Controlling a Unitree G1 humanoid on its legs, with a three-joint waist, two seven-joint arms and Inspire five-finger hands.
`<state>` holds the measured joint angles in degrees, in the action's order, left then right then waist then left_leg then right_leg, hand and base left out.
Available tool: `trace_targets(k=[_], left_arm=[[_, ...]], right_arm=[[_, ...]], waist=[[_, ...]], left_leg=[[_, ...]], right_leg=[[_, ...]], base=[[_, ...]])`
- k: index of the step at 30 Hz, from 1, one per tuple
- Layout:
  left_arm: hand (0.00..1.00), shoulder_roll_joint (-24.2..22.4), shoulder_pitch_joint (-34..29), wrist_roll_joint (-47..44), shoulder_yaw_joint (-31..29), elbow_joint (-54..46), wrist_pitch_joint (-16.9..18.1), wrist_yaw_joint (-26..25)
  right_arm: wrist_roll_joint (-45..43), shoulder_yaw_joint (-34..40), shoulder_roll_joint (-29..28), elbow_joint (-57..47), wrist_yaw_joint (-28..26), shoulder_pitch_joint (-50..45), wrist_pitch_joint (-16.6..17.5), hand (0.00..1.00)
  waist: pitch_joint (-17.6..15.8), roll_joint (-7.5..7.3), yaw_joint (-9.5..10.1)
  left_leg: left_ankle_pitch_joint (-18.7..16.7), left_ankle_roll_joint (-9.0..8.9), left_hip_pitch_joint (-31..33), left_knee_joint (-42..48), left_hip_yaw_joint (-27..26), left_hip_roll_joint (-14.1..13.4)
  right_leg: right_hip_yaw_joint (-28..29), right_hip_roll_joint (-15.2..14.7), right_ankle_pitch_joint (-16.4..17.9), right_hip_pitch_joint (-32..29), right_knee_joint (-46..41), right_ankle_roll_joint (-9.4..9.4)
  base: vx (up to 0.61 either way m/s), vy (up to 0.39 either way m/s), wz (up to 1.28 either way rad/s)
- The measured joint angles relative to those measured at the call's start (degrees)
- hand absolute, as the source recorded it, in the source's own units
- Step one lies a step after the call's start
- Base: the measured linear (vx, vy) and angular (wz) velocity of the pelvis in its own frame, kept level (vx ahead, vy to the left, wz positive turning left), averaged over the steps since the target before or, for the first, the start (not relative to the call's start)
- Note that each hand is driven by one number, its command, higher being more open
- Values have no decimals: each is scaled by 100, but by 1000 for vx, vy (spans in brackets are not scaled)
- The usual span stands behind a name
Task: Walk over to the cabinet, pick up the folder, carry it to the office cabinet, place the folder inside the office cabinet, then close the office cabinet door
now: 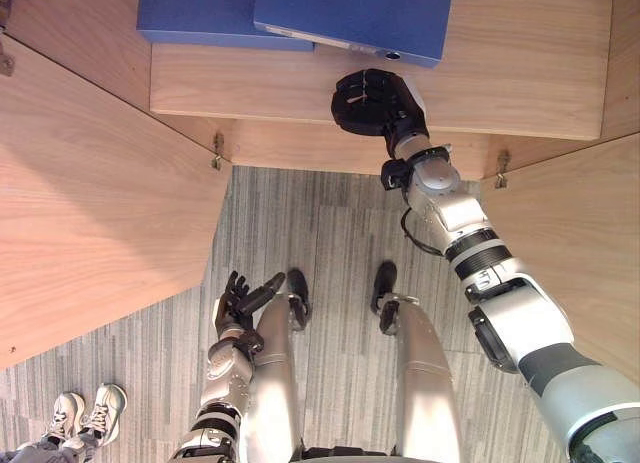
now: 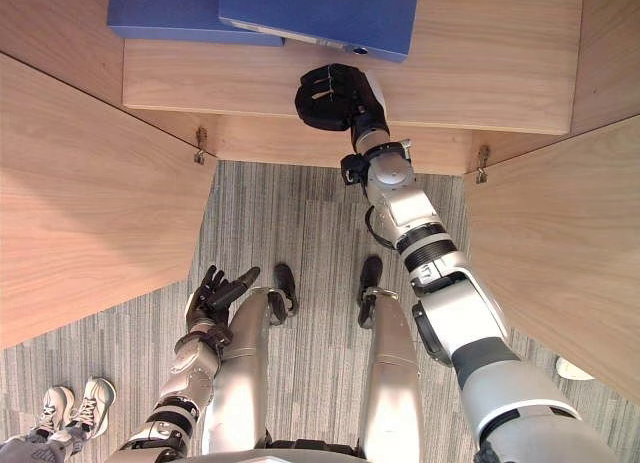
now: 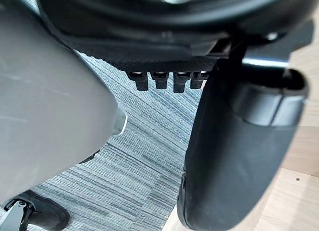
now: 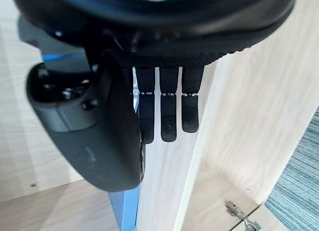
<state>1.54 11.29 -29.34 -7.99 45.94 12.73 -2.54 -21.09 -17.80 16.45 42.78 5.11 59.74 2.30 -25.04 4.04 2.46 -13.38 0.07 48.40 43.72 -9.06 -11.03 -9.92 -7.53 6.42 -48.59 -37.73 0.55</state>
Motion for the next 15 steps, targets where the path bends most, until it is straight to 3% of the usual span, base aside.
trace_targets(k=[8, 15], left_arm=[[100, -5, 77, -58, -18, -57, 24, -56], [100, -61, 104, -136, 92, -256, 73, -134]], right_arm=[[871, 157, -334, 46, 873, 264, -7, 0], [1177, 153, -252, 748, 1241, 1463, -54, 0]], waist=[[2, 0, 44], [0, 4, 118]], left_leg=[[73, -3, 269, -69, -8, 28], [333, -33, 480, -314, 177, 228]], right_leg=[[2, -23, -4, -305, -25, -5], [-199, -200, -12, -457, -26, -28]], base=[[1, -5, 1], [-24, -23, 28]])
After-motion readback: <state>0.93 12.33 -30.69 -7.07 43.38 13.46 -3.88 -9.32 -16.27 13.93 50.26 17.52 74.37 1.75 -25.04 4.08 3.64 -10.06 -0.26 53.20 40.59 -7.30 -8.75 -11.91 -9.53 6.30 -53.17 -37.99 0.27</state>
